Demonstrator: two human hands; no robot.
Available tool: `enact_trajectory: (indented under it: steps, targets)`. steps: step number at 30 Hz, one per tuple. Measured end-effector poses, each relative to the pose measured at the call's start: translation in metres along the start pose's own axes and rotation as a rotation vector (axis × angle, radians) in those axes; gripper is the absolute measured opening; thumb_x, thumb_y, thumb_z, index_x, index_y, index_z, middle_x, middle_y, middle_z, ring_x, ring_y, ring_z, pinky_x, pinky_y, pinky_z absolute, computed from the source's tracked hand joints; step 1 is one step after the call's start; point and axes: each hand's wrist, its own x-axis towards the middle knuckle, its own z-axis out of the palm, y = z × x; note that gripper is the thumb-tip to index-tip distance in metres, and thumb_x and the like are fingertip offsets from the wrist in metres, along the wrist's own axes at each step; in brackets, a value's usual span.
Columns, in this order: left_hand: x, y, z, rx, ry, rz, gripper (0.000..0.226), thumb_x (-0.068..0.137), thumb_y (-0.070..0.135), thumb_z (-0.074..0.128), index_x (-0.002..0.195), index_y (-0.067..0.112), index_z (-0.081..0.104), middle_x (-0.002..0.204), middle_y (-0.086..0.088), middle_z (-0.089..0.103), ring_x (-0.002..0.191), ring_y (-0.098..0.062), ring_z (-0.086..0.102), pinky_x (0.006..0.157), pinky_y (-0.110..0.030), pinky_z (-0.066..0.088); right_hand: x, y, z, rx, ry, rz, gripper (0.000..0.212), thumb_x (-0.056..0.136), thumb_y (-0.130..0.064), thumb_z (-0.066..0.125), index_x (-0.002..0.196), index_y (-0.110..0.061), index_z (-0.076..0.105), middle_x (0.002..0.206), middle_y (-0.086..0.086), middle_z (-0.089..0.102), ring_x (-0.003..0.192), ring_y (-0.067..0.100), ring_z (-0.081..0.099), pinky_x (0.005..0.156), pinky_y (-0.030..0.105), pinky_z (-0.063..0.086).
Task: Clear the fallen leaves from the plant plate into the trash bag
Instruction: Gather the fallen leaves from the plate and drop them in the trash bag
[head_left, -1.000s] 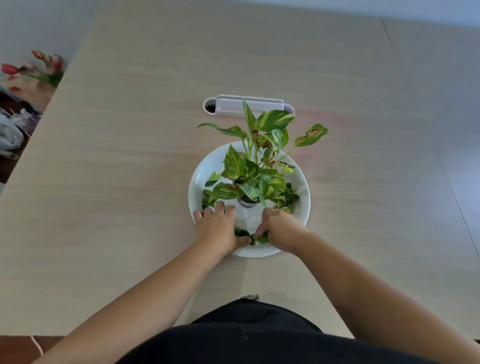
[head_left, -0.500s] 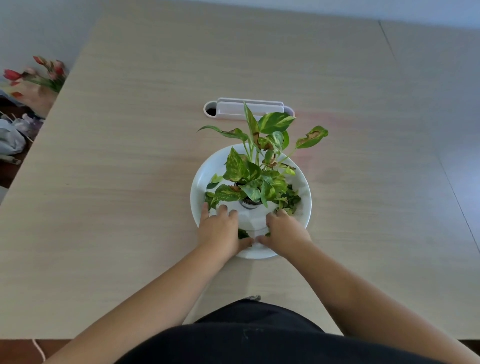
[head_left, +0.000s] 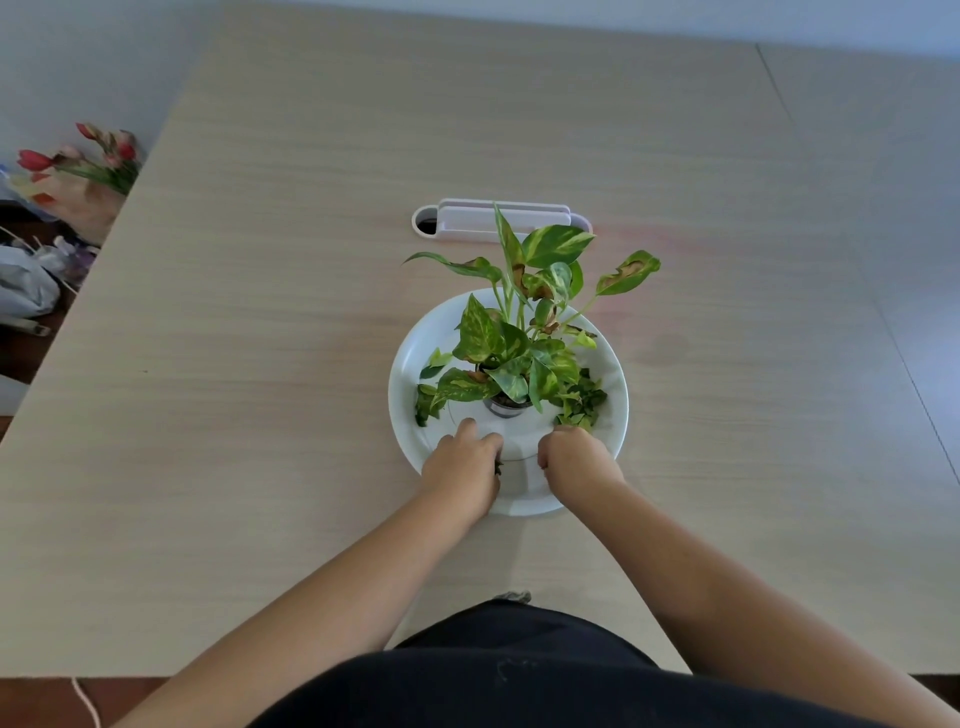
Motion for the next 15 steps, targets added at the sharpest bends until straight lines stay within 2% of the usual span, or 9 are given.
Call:
enact_trajectory:
  steps: [3, 6, 9, 11, 13, 15]
  targets:
    - [0.001, 0.0, 0.002, -0.047, -0.023, 0.009, 0.013, 0.084, 0.008, 0.055, 0.094, 0.011, 0.062, 0.094, -0.005, 0.042, 0.081, -0.03, 0.056, 0.065, -0.037, 0.048, 0.003, 0.004, 0.0, -0.007, -0.002, -0.011, 0.032, 0.086, 0.002, 0.051, 0.108, -0.012, 0.068, 0.114, 0.007, 0.062, 0.101, 0.026, 0.062, 0.078, 0.031, 0.052]
    - [0.003, 0.0, 0.004, -0.101, -0.041, 0.015, 0.014, 0.083, 0.005, 0.055, 0.092, 0.01, 0.064, 0.097, -0.007, 0.051, 0.084, -0.03, 0.058, 0.072, -0.038, 0.05, 0.005, 0.009, 0.0, 0.071, -0.009, 0.002, 0.03, 0.086, -0.001, 0.05, 0.104, -0.012, 0.07, 0.108, 0.006, 0.067, 0.099, 0.026, 0.063, 0.08, 0.033, 0.055]
    - [0.004, -0.001, 0.002, -0.163, -0.061, 0.017, 0.016, 0.081, 0.004, 0.056, 0.089, 0.011, 0.067, 0.099, -0.008, 0.058, 0.091, -0.027, 0.058, 0.071, -0.031, 0.045, 0.004, 0.014, -0.004, 0.299, 0.02, 0.06, 0.027, 0.083, -0.004, 0.054, 0.097, -0.014, 0.074, 0.099, 0.003, 0.071, 0.094, 0.022, 0.064, 0.074, 0.028, 0.052]
    - [0.004, -0.003, -0.001, -0.224, -0.06, -0.002, 0.015, 0.079, 0.004, 0.058, 0.086, 0.011, 0.068, 0.098, -0.008, 0.062, 0.091, -0.023, 0.058, 0.068, -0.026, 0.041, 0.002, 0.019, -0.009, 0.519, 0.052, 0.122, 0.02, 0.08, -0.004, 0.061, 0.089, -0.014, 0.075, 0.086, -0.003, 0.071, 0.084, 0.015, 0.062, 0.068, 0.024, 0.048]
    - [0.004, -0.003, -0.005, -0.325, -0.043, -0.048, 0.012, 0.077, 0.004, 0.061, 0.083, 0.012, 0.069, 0.093, -0.005, 0.065, 0.083, -0.017, 0.058, 0.063, -0.021, 0.039, -0.001, 0.024, -0.017, 0.686, 0.096, 0.174, 0.014, 0.078, -0.005, 0.066, 0.082, -0.015, 0.075, 0.075, -0.011, 0.065, 0.076, 0.009, 0.058, 0.063, 0.02, 0.045]
    - [0.004, -0.003, -0.009, -0.438, -0.03, -0.113, 0.011, 0.074, 0.005, 0.067, 0.081, 0.013, 0.068, 0.085, -0.001, 0.066, 0.073, -0.013, 0.057, 0.056, -0.017, 0.039, -0.004, 0.029, -0.025, 0.797, 0.131, 0.207, 0.009, 0.077, -0.007, 0.07, 0.079, -0.015, 0.075, 0.071, -0.012, 0.063, 0.069, 0.005, 0.055, 0.057, 0.016, 0.043]
